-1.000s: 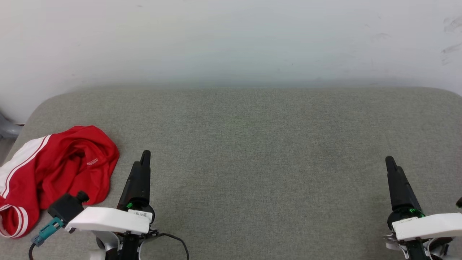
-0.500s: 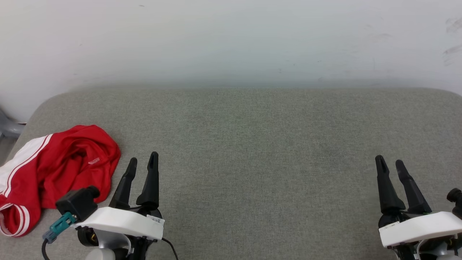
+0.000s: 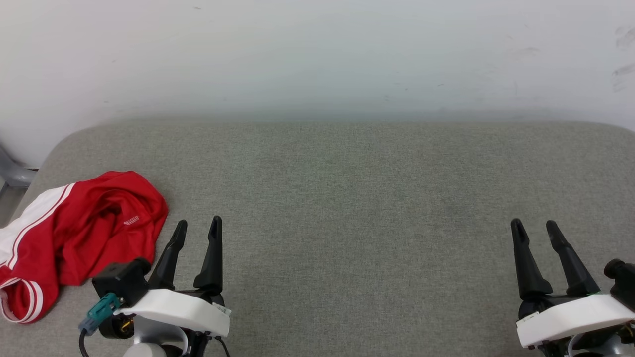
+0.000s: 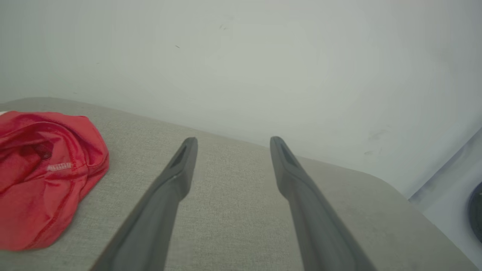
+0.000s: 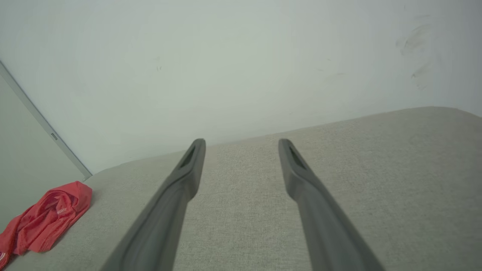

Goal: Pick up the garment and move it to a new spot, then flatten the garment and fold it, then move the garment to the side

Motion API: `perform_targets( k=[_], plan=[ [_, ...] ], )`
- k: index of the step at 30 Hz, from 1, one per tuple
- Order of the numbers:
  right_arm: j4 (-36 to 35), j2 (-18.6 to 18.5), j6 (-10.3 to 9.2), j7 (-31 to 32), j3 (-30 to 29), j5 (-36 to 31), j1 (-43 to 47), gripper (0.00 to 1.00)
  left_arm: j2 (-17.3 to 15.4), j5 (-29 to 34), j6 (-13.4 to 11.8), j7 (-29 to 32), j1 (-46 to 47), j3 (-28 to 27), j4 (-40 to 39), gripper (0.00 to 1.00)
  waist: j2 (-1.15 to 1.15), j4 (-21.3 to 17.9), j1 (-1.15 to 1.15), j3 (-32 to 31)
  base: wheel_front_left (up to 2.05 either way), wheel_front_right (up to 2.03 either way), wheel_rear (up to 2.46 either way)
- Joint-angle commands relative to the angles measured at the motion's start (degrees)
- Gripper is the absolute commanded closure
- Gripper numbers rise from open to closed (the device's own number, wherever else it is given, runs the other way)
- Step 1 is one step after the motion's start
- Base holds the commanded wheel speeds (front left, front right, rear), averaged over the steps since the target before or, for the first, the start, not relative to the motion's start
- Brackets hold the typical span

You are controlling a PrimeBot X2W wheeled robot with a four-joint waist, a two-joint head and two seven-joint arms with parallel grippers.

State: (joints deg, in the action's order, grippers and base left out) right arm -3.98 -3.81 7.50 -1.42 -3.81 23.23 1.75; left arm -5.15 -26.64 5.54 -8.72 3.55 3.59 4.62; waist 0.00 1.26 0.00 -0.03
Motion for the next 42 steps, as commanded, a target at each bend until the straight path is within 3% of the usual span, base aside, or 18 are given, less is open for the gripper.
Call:
perform_targets(
  k=[1,21,34,42],
  plan=[
    [-1.1,-0.2,-0.01,0.0,-0.1,-1.4,0.2,0.0,-0.6,1.5,-0.1,-0.4,-0.1,0.3,-0.4,0.0,0.0,0.0,0.0,0.0,0.0,0.0,0.0],
    [-4.1,0.7,-0.01,1.5,-0.8,-11.6,2.2,0.0,-1.4,11.3,-1.6,-3.1,-0.3,1.7,1.9,0.0,0.0,0.8,0.0,-0.3,0.0,0.0,0.0],
    [-4.9,1.0,-0.02,1.2,-1.7,-15.2,3.1,0.0,-1.0,16.0,-1.1,-4.7,0.4,1.2,3.0,0.0,0.0,1.1,0.0,-0.2,0.0,0.0,0.0],
    [-5.5,1.0,-0.02,0.8,-0.7,-17.1,3.4,0.0,-0.4,17.4,-0.2,-5.5,1.0,0.1,3.4,0.0,0.0,3.8,0.0,0.1,0.0,0.0,0.0]
  ],
)
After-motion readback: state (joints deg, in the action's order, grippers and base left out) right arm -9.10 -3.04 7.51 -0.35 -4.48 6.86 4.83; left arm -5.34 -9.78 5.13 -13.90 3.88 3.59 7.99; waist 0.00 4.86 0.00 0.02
